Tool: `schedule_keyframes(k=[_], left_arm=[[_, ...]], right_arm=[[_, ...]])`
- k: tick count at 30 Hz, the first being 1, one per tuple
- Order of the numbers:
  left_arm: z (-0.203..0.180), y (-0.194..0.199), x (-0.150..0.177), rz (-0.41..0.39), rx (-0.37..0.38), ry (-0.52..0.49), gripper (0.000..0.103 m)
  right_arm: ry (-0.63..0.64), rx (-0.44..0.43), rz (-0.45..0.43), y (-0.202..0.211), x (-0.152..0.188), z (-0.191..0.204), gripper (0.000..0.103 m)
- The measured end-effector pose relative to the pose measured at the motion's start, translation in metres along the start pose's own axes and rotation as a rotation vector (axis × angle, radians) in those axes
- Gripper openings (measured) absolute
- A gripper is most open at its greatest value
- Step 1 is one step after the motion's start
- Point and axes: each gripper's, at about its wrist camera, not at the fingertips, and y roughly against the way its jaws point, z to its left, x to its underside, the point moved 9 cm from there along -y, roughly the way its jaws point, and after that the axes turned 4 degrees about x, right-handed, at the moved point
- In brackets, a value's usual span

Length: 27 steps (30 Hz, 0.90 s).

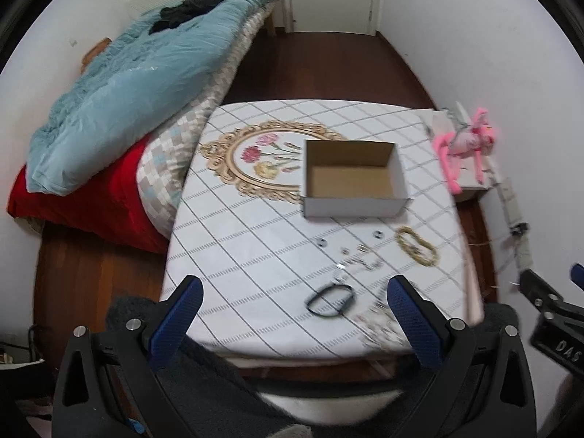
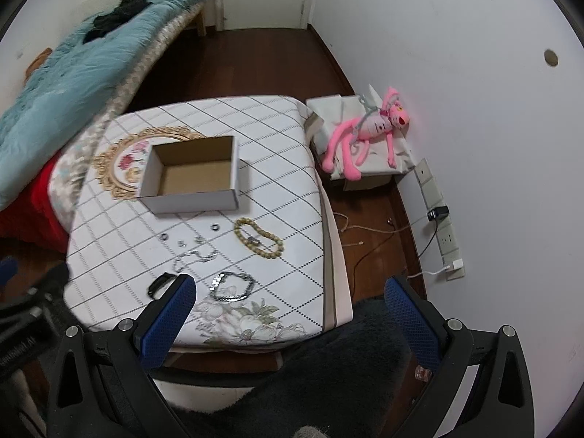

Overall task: Organize jewelry
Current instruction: 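Grasp the black smartwatch with the left tool while the right tool grasps the silver chain bracelet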

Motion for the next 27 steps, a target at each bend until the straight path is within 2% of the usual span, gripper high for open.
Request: schedule_keyframes(k=[5,7,9,12,15,20,21,22,24,27], left_arm=[[0.017,-0.055,0.002,0.034,-0.046,0.0,0.102],[0.018,-0.081,0.009,0.08,-0.047,-0.017,0.1],[0.017,-0.108,0.02,0.138,-0.038,-0.034,0.088],[0.012,-0.14,0.04,0.224,-0.001,-0.048,0.076],[0.002,-0.165,0.057,0.284,0.04,-0.055,0.07],[-0.014,-0.194,0.072,0.336,0.059,-0.107,0.069],[-0.017,-0.199,0.075,0.342,0.058,-0.121,0.067],[-0.019,-0.202,0.077,0.345,0.056,-0.13,0.064],[-0.023,-0.21,0.082,0.36,0.065,-0.142,0.045],[-0.025,-0.212,0.083,0.342,0.071,-0.15,0.029]], right_arm=[[-0.016,-0.01,0.094,-0.066,0.007,0.002,0.103],[-0.011,-0.019,0.145,-0.1,0.014,0.008,0.098],[-0.007,-0.031,0.203,-0.132,0.025,0.016,0.092],[-0.01,-0.051,0.275,-0.173,0.042,0.027,0.086],[-0.027,-0.088,0.317,-0.198,0.057,0.038,0.082],[-0.036,-0.113,0.338,-0.221,0.07,0.049,0.078],[-0.033,-0.113,0.343,-0.225,0.073,0.051,0.077],[-0.028,-0.11,0.346,-0.229,0.074,0.053,0.075],[-0.017,-0.115,0.35,-0.238,0.079,0.057,0.068],[0.001,-0.115,0.319,-0.239,0.076,0.063,0.061]])
